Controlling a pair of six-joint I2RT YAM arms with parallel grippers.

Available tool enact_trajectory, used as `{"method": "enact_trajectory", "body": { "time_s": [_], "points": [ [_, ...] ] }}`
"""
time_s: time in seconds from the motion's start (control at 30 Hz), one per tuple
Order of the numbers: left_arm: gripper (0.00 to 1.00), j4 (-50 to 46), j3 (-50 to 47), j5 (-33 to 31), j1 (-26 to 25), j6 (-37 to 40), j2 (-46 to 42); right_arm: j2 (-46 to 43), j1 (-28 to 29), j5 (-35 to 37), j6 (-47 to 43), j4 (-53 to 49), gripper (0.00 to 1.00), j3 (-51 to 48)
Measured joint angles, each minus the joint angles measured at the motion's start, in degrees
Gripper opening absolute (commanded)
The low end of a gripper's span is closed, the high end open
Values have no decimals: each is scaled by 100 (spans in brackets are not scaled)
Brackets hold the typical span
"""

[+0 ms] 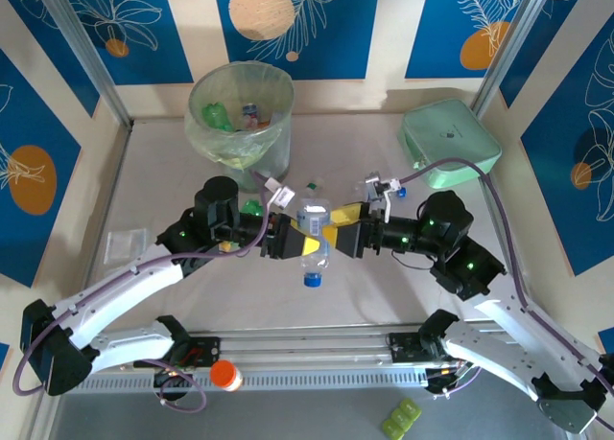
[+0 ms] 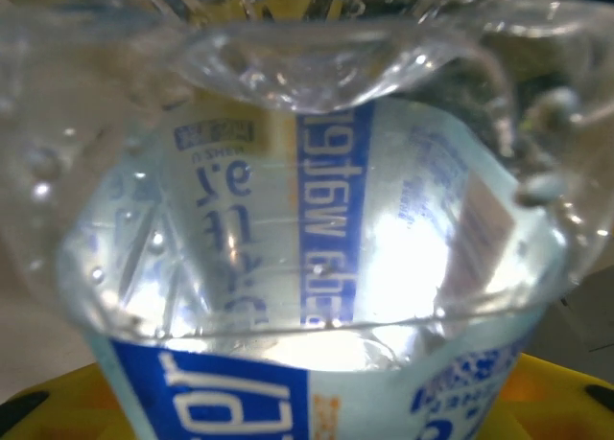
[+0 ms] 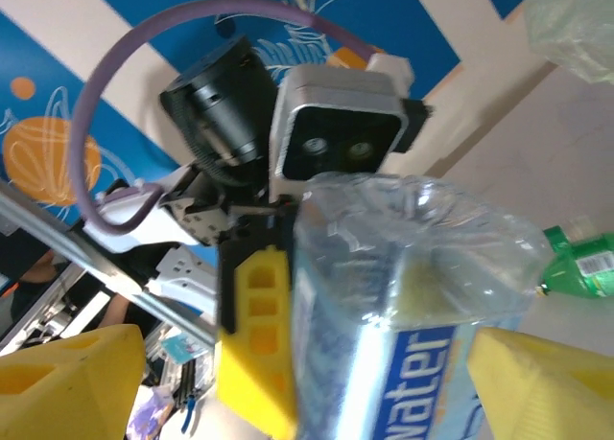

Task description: Put the plastic bottles in the bin

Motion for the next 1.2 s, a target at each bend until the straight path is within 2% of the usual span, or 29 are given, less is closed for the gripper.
{"method": "enact_trajectory", "body": {
  "time_s": [0.23, 0.4, 0.53, 0.6, 0.73, 0.83, 1.1, 1.2],
  "points": [
    [52, 83, 0, 210, -87, 24, 13, 269, 55, 332, -17, -387, 86, 68],
    [51, 105, 0, 282, -92, 22, 28, 247, 52, 168, 42, -208, 74, 31],
    [53, 138, 0, 417, -96, 24, 68, 229, 31, -258, 372, 525, 60, -299],
    [58, 138, 0, 446, -96, 37, 81, 205, 31, -348, 560, 787, 59, -435],
    [80, 151, 7, 437, -107, 107, 76, 76, 20, -358, 791, 1038, 58, -573],
    [90, 160, 9, 330, -111, 129, 61, -92, 22, -170, 914, 1084, 58, -581],
    [93, 459, -11, 20, -245, 22, 2, -520, 168, 691, 1025, 1093, 55, -748],
    [88, 472, -11, -79, -308, 22, 15, -525, 254, 1019, 990, 984, 55, -754]
  ]
}}
